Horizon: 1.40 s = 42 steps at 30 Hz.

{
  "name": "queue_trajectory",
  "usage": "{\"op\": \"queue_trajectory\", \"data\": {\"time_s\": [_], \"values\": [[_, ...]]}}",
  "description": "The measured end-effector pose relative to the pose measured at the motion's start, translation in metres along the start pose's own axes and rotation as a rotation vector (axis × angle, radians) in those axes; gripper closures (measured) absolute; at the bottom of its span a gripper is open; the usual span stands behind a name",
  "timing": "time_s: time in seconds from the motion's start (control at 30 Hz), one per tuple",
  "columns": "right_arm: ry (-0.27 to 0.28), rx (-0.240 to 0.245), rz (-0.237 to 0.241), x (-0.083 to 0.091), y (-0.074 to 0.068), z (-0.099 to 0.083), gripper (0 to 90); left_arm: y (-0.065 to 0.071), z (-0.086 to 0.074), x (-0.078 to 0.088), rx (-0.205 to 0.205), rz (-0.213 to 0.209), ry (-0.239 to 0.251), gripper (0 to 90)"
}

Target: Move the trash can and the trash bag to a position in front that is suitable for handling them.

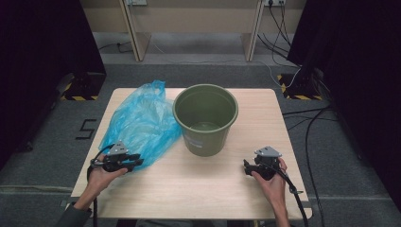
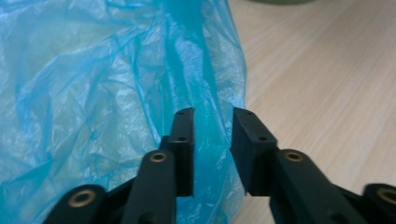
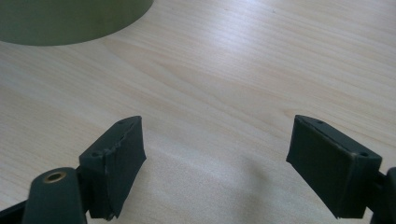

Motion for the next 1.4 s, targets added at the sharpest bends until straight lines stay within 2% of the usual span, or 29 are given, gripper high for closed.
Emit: {"op": "queue_trajectory", "data": {"time_s": [0.03, 0.07, 0.1, 0.2, 0.23, 0.3, 0.33, 0.4, 0.43, 0.5, 0.57, 0.67, 0.7, 0.73, 0.77, 0.8, 0.83, 0.9, 0.93, 1.0, 1.03, 1.07, 1.1, 1.13, 1.2, 1.23, 1.33, 1.37, 1.4], "values": [[0.006, -0.002, -0.002, 0.000, 0.000, 0.001, 18.6, 0.001, 0.002, -0.003, -0.001, 0.012, 0.015, 63.4], [0.007, 0.001, -0.005, 0.001, 0.001, 0.001, 18.6, 0.000, 0.004, -0.003, -0.002, 0.024, 0.026, 56.7], [0.012, -0.004, -0.007, 0.003, 0.002, 0.002, 18.6, -0.003, 0.007, -0.003, 0.001, 0.044, 0.043, 44.2], [0.013, -0.004, -0.010, 0.004, 0.003, 0.001, 18.6, -0.013, 0.018, 0.007, 0.019, 0.085, 0.110, 37.0], [0.008, -0.006, -0.014, 0.004, 0.004, 0.000, 18.6, -0.017, 0.021, 0.011, 0.024, 0.096, 0.119, 29.3], [0.006, -0.003, -0.013, 0.004, 0.003, -0.001, 18.6, -0.023, 0.023, 0.016, 0.005, 0.101, 0.098, 28.2], [0.006, -0.003, -0.013, 0.004, 0.003, -0.001, 18.6, -0.023, 0.023, 0.016, 0.005, 0.101, 0.098, 28.4], [0.004, 0.009, -0.007, 0.003, 0.003, -0.001, 18.6, -0.021, 0.014, 0.009, -0.019, 0.067, 0.050, 32.8], [0.003, -0.003, -0.009, 0.002, 0.002, -0.002, 18.6, -0.018, 0.007, 0.003, -0.027, 0.027, 0.013, 41.1], [-0.001, 0.001, -0.010, 0.002, 0.002, -0.003, 18.6, -0.015, 0.001, -0.005, -0.052, -0.006, -0.024, 55.5], [0.001, 0.001, -0.009, 0.002, 0.002, -0.002, 18.6, -0.010, 0.003, -0.016, -0.077, -0.007, -0.021, 72.0], [-0.003, 0.004, -0.011, 0.001, 0.002, -0.003, 18.6, -0.007, 0.006, -0.027, -0.074, -0.020, -0.012, 80.3], [-0.004, 0.005, -0.008, 0.001, 0.001, -0.003, 18.6, -0.007, 0.006, -0.037, -0.073, -0.020, -0.023, 81.0], [-0.004, 0.008, -0.004, 0.000, 0.000, -0.004, 18.6, -0.007, 0.006, -0.037, -0.073, -0.020, -0.023, 81.0], [-0.003, 0.010, -0.001, 0.000, 0.000, -0.004, 18.6, -0.012, 0.009, -0.052, -0.060, 0.009, -0.014, 81.0], [-0.003, 0.010, -0.001, 0.000, 0.000, -0.004, 18.6, -0.012, 0.009, -0.052, -0.060, 0.009, -0.014, 80.7], [-0.008, 0.011, -0.006, -0.001, 0.000, -0.005, 18.6, -0.018, 0.015, -0.063, -0.038, 0.052, 0.003, 79.1], [-0.011, 0.009, -0.007, -0.001, 0.000, -0.005, 18.6, -0.022, 0.019, -0.070, -0.016, 0.071, 0.005, 78.0], [-0.006, 0.017, -0.002, 0.000, 0.000, -0.004, 18.6, -0.024, 0.022, -0.074, 0.004, 0.077, 0.016, 70.1], [-0.004, 0.013, -0.002, 0.000, 0.000, -0.004, 18.6, -0.024, 0.029, -0.075, 0.035, 0.082, 0.041, 64.8], [-0.004, 0.009, -0.009, 0.001, 0.002, -0.004, 18.6, -0.023, 0.033, -0.072, 0.048, 0.082, 0.057, 52.2], [-0.004, 0.009, -0.009, 0.001, 0.002, -0.004, 18.6, -0.022, 0.036, -0.068, 0.057, 0.078, 0.070, 52.2], [-0.004, 0.008, -0.007, 0.002, 0.002, -0.004, 18.6, -0.027, 0.040, -0.054, 0.059, 0.093, 0.088, 43.1], [-0.004, 0.008, -0.007, 0.002, 0.002, -0.004, 18.6, -0.027, 0.040, -0.054, 0.059, 0.093, 0.088, 40.8], [-0.004, 0.002, -0.012, 0.002, 0.003, -0.006, 18.6, -0.042, 0.041, -0.030, 0.065, 0.129, 0.112, 38.6], [-0.004, 0.002, -0.012, 0.002, 0.003, -0.006, 18.6, -0.042, 0.041, -0.030, 0.065, 0.129, 0.112, 37.5], [-0.011, 0.005, -0.006, 0.002, 0.003, -0.008, 18.6, -0.065, 0.033, -0.003, 0.035, 0.158, 0.091, 36.4], [-0.015, 0.002, -0.011, 0.000, 0.003, -0.009, 18.6, -0.079, 0.025, 0.007, 0.029, 0.178, 0.067, 35.8], [-0.017, 0.004, -0.012, 0.000, 0.004, -0.009, 18.6, -0.087, 0.019, 0.012, 0.048, 0.184, 0.054, 36.5]]}}
Point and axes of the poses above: each handheld gripper's, and its own axes: x roughly backward along the jaws, z roughly out of its top, y roughly to its right, the point moved 8 cm from there along -x, roughly forward along the jaws, and after that the axes turned 13 degrees about y, right-handed, at the moved point
